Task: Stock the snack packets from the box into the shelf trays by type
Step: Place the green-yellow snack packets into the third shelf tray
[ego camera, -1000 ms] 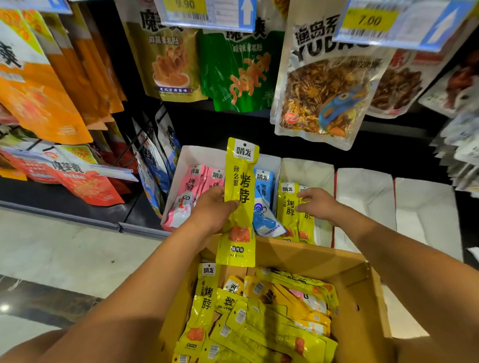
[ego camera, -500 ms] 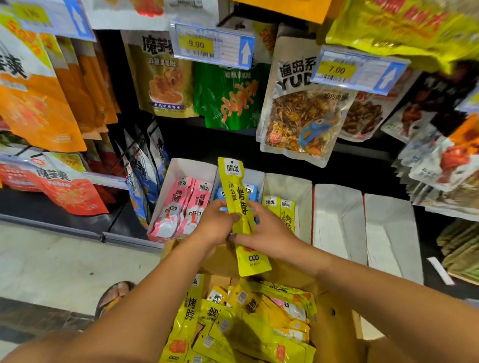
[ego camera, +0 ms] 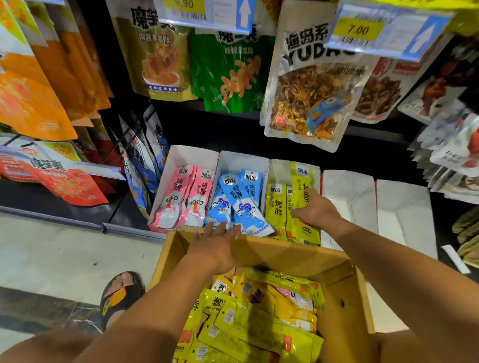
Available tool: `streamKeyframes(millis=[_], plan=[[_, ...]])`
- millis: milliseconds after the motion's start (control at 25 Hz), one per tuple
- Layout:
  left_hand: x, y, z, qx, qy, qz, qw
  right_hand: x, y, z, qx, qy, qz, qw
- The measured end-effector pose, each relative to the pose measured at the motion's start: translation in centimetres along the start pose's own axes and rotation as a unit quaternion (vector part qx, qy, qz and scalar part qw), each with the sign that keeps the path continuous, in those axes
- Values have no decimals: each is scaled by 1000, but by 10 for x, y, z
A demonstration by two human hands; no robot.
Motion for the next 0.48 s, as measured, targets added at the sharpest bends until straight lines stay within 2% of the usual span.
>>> streamKeyframes(millis=[160,480], plan=[[17,3,2,1,40,45,998,36,-24,27,36,27,3,999],[21,7,8,0,66,66,996,97,-51,54,33,36,-24,998]])
Point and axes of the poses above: each hand's wrist, its own z-axis towards the middle knuckle, its own x-axis out of the palm, y = z × x, the point moved 3 cm from there along z, towards the middle knuckle, and after that the axes turned 10 degrees about -y, right-handed, at the moved point
